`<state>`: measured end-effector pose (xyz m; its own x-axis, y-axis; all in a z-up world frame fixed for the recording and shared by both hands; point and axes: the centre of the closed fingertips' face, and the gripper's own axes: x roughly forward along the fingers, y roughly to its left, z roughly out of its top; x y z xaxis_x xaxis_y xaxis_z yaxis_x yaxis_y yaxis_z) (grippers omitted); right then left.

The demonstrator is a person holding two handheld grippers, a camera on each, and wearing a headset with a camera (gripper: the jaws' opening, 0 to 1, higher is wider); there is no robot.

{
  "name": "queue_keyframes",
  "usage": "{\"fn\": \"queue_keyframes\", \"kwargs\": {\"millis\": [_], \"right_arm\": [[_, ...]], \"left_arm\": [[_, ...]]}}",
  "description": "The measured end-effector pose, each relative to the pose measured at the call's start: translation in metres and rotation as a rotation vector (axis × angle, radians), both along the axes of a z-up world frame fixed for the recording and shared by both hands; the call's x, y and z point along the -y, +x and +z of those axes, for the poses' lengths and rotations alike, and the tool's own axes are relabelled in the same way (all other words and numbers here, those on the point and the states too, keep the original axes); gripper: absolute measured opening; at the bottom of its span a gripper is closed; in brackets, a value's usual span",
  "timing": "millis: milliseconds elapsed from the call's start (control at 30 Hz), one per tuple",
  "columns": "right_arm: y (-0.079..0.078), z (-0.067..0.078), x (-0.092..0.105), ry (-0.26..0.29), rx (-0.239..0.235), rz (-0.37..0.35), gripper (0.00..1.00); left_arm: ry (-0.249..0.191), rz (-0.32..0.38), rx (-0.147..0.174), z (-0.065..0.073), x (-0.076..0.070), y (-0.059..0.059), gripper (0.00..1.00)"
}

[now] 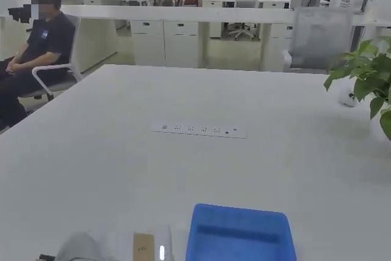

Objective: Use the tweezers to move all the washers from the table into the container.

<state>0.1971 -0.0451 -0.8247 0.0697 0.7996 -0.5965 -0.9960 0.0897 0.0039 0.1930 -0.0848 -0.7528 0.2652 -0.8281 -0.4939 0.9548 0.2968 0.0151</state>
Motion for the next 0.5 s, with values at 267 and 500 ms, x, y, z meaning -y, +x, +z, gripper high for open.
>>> {"fn": "queue_keyframes", "kwargs": {"millis": [267,500], "right_arm": [[0.010,-0.001,-0.005,0.002,-0.001,-0.009,0.05],[0.015,-0.003,-0.006,0.005,-0.019,-0.025,0.05]], "left_arm": [[0.012,0.015,0.002,-0.002,-0.005,0.009,0.00],[0.015,0.022,-0.010,-0.003,-0.007,0.016,0.00]]}}
